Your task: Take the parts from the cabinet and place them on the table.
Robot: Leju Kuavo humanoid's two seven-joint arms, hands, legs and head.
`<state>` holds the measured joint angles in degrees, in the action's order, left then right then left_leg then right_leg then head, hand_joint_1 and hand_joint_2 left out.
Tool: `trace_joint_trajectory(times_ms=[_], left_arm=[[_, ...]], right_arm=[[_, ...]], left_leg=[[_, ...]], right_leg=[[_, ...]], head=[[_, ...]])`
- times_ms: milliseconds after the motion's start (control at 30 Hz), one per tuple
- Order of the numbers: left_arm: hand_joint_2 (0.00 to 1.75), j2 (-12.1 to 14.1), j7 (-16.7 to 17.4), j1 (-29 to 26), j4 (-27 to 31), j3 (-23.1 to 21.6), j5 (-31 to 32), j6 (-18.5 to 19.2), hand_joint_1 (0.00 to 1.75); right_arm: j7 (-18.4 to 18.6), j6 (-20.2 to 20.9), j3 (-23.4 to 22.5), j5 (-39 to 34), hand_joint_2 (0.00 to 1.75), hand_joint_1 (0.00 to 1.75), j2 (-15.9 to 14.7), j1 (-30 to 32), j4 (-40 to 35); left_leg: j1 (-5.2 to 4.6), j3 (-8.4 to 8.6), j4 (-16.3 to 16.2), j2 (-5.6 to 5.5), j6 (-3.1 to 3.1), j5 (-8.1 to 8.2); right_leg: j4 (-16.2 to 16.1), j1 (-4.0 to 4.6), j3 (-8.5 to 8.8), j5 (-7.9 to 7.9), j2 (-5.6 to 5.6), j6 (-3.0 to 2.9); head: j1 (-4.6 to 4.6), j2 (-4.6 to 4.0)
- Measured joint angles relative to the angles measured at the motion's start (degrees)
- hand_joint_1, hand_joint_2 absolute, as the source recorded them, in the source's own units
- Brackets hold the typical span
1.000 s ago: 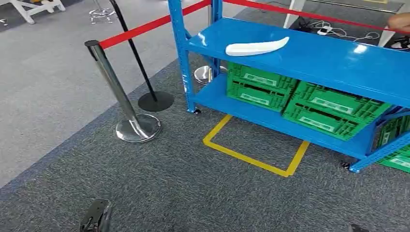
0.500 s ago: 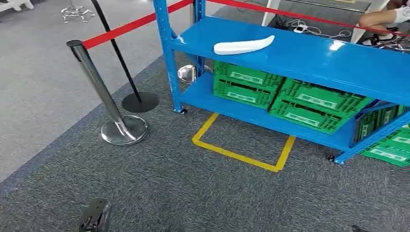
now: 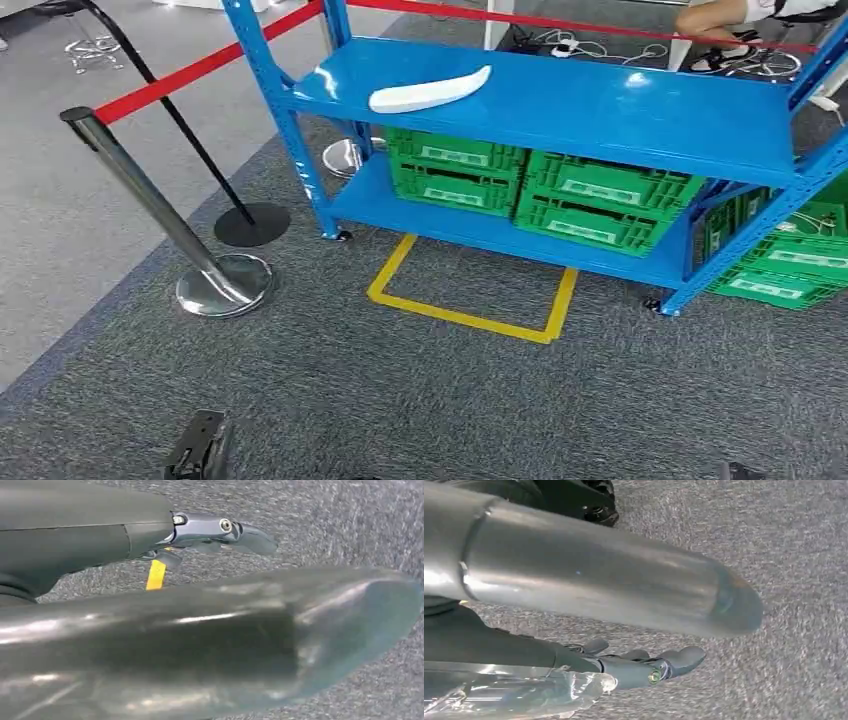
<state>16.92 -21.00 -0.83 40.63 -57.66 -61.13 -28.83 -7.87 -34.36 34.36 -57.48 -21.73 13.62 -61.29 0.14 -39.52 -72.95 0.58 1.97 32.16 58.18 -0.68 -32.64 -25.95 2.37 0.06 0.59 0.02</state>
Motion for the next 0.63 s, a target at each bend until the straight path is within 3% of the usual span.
trace_joint_trajectory(times_ms=[67, 100, 133, 200, 267, 300, 333, 367, 433, 467, 500, 567, 600, 633], left_arm=[[0.0, 0.1, 0.0, 0.0, 0.0, 0.1, 0.0, 0.0, 0.0], [0.0, 0.1, 0.0, 0.1, 0.0, 0.1, 0.0, 0.0, 0.0], [0.0, 0.0, 0.0, 0.1, 0.0, 0.1, 0.0, 0.0, 0.0], [0.0, 0.0, 0.2, 0.1, 0.0, 0.2, 0.2, 0.0, 0.0], [0.0, 0.0, 0.2, 0.2, 0.0, 0.3, 0.2, 0.0, 0.0], [0.0, 0.0, 0.2, 0.3, 0.0, 0.3, 0.3, 0.1, 0.0], [0.0, 0.0, 0.2, 0.2, 0.0, 0.4, 0.4, 0.1, 0.0], [0.0, 0.0, 0.2, 0.1, 0.0, 0.4, 0.4, 0.2, 0.0], [0.0, 0.0, 0.3, -0.2, -0.1, 0.4, 0.4, 0.2, 0.0], [0.0, 0.0, 0.3, -0.2, -0.1, 0.4, 0.5, 0.2, 0.0], [0.0, 0.0, 0.3, -0.2, -0.1, 0.4, 0.5, 0.2, 0.0], [0.0, -0.1, 0.3, -0.2, -0.1, 0.4, 0.5, 0.2, 0.0], [0.0, -0.1, 0.3, -0.2, -0.1, 0.4, 0.5, 0.2, 0.0], [0.0, -0.1, 0.4, -0.2, -0.1, 0.4, 0.5, 0.2, 0.0]], right_arm=[[0.0, 0.0, 0.0, 0.0, 0.0, 0.0, 0.0, -0.1, 0.0], [0.0, 0.0, 0.0, 0.0, 0.0, 0.0, 0.0, -0.1, 0.0], [0.0, 0.0, 0.0, 0.0, 0.0, 0.0, 0.0, -0.2, 0.0], [0.0, 0.1, 0.0, -0.1, 0.0, 0.0, 0.0, -0.2, 0.0], [0.0, 0.0, 0.1, -0.1, 0.0, 0.0, 0.0, 0.2, 0.1], [0.0, 0.0, 0.2, -0.1, 0.0, 0.0, 0.0, 0.3, 0.0], [0.0, 0.0, 0.2, -0.1, 0.0, 0.0, -0.1, 0.3, 0.1], [0.0, 0.0, 0.2, -0.1, 0.0, 0.0, -0.1, 0.0, 0.1], [0.0, 0.0, 0.2, -0.1, 0.0, 0.0, -0.1, -0.2, 0.1], [0.1, 0.0, 0.3, -0.1, 0.0, 0.0, -0.1, -0.1, 0.1], [0.1, 0.0, 0.3, -0.1, 0.0, 0.0, -0.1, 0.0, 0.2], [0.1, 0.0, 0.4, -0.1, 0.0, 0.0, -0.1, 0.0, 0.2], [0.1, 0.0, 0.4, 0.0, 0.0, 0.0, -0.1, -0.1, 0.2], [0.1, 0.0, 0.4, 0.0, 0.0, 0.0, -0.1, -0.4, 0.2]], left_leg=[[0.13, 4.09, 8.5, -0.45, -0.27, -5.14], [0.33, 6.55, 13.2, -1.92, -0.35, -7.03], [0.47, 7.84, 16.1, -3.8, -0.44, -6.77], [0.37, 7.74, 16.3, -3.16, -0.75, -6.54], [0.32, 7.88, 16.7, -2.4, -1.6, -6.88], [0.45, 7.98, 17.0, -1.77, -2.04, -7.15], [0.4, 7.96, 17.0, -1.43, -2.49, -6.98], [0.3, 7.96, 17.0, -0.95, -2.68, -6.93], [0.14, 7.94, 16.9, 0.23, -2.8, -6.86], [0.1, 7.96, 16.9, 0.65, -2.81, -6.85], [0.09, 8.05, 16.9, 1.07, -2.83, -6.81], [0.1, 8.38, 16.9, 1.84, -2.65, -6.65], [0.1, 8.6, 16.9, 2.22, -2.39, -6.48], [-0.22, 8.68, 16.8, 2.42, -2.06, -6.29]], right_leg=[[0.0, -0.11, 0.12, 0.1, 1.14, 0.2], [0.0, -0.19, 0.14, 0.15, 1.64, 0.43], [0.3, 0.2, -0.18, 0.02, 2.1, 0.87], [0.1, -0.07, -0.63, 0.32, 2.85, 1.62], [-0.4, -0.3, -1.19, 0.59, 3.6, 2.47], [0.3, -0.32, -1.2, 0.1, 1.83, 2.61], [2.6, -0.14, -2.3, -1.65, -0.51, 2.77], [6.5, -0.14, -4.17, -4.0, -1.39, 2.89], [15.8, -0.14, -8.46, -8.0, -1.86, 3.09], [18.0, -0.15, -9.43, -8.29, -1.89, 3.14], [17.0, -0.14, -8.83, -7.14, -1.92, 3.15], [8.6, -0.14, -4.24, -2.59, -2.52, 2.97], [3.6, -0.12, -1.41, -0.63, -3.68, 2.87], [0.4, 0.1, 0.22, -0.86, -5.25, 2.88]], head=[[0.0, 0.0], [0.02, 0.0], [0.02, 0.0], [-0.03, 0.0], [0.0, 0.0], [-0.15, 0.0], [-0.48, 0.0], [-0.48, 0.0], [-0.44, 0.0], [-0.44, 0.0], [-0.44, 0.0], [-0.42, 0.0], [-0.46, 0.0], [-0.48, 0.0]])
